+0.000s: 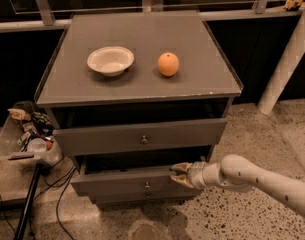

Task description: Open middle drawer

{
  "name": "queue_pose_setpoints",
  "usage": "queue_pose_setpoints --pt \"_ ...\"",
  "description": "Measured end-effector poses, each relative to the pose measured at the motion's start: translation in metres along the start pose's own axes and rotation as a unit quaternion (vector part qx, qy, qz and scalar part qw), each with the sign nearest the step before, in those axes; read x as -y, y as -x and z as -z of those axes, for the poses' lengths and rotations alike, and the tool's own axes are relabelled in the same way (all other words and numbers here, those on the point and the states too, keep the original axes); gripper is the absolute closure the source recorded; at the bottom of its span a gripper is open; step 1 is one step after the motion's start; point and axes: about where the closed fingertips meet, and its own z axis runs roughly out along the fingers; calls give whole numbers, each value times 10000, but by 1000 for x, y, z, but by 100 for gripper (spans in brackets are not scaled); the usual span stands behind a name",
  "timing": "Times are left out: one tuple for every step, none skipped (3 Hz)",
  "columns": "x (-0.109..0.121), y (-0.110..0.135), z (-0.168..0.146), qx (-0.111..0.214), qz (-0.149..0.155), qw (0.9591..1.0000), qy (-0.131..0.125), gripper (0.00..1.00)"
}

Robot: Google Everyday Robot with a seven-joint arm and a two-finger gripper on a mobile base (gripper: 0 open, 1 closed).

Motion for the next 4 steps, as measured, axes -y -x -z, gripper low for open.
queue_pose_setpoints --pt "1 3 3 0 1 10000 0 100" --pt "1 3 3 0 1 10000 0 81" --pt "1 3 3 0 0 10000 1 58" --pt "1 -2 -1 -61 -59 9999 55 35"
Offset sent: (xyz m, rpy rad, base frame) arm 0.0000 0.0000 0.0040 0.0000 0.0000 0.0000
